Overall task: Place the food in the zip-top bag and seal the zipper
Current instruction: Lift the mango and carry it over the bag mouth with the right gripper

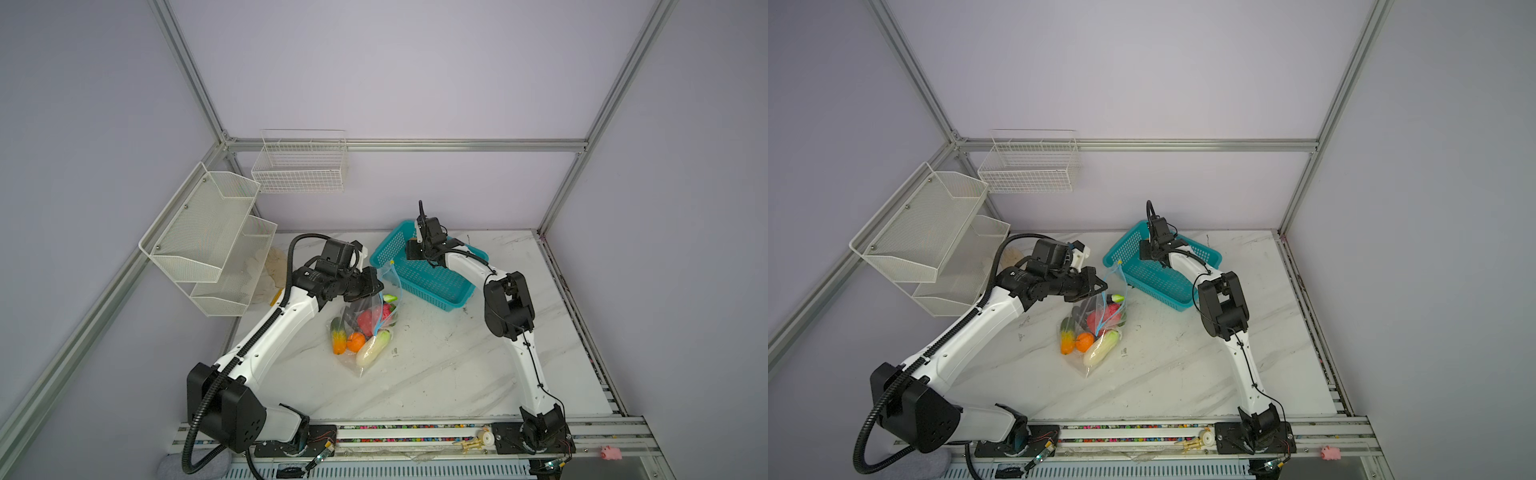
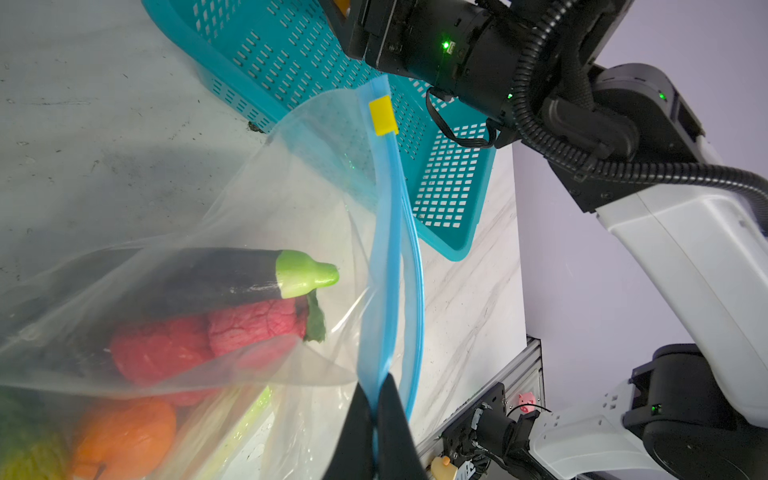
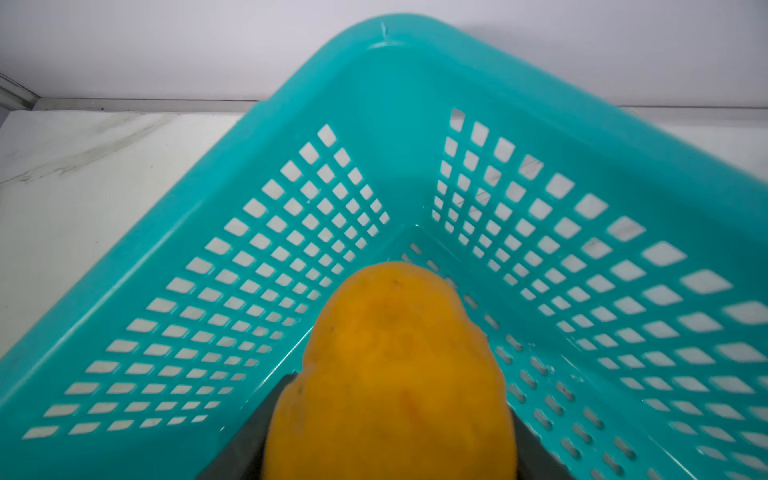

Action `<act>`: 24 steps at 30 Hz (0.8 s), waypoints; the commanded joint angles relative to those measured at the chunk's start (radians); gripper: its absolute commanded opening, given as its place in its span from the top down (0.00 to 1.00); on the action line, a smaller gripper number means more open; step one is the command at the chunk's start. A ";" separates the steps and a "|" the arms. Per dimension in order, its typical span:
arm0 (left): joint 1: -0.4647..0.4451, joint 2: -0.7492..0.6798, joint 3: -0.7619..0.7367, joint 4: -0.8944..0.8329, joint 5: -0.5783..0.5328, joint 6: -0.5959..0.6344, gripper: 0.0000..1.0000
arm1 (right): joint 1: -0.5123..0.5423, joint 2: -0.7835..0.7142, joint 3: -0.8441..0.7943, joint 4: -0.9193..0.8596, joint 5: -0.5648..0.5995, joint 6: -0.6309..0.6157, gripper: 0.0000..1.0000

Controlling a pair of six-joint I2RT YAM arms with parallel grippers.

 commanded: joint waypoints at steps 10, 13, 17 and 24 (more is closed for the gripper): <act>0.004 -0.014 -0.015 0.034 0.024 -0.009 1.00 | 0.008 -0.318 -0.261 0.045 -0.088 0.024 0.38; 0.006 -0.013 -0.013 0.036 0.031 -0.013 1.00 | 0.010 -0.404 -0.331 0.030 -0.100 0.026 0.38; 0.004 -0.011 -0.009 0.044 0.044 -0.023 1.00 | 0.021 -0.524 -0.430 0.004 -0.137 0.026 0.38; 0.003 -0.007 -0.003 0.053 0.060 -0.035 1.00 | 0.052 -0.733 -0.587 -0.030 -0.262 0.023 0.38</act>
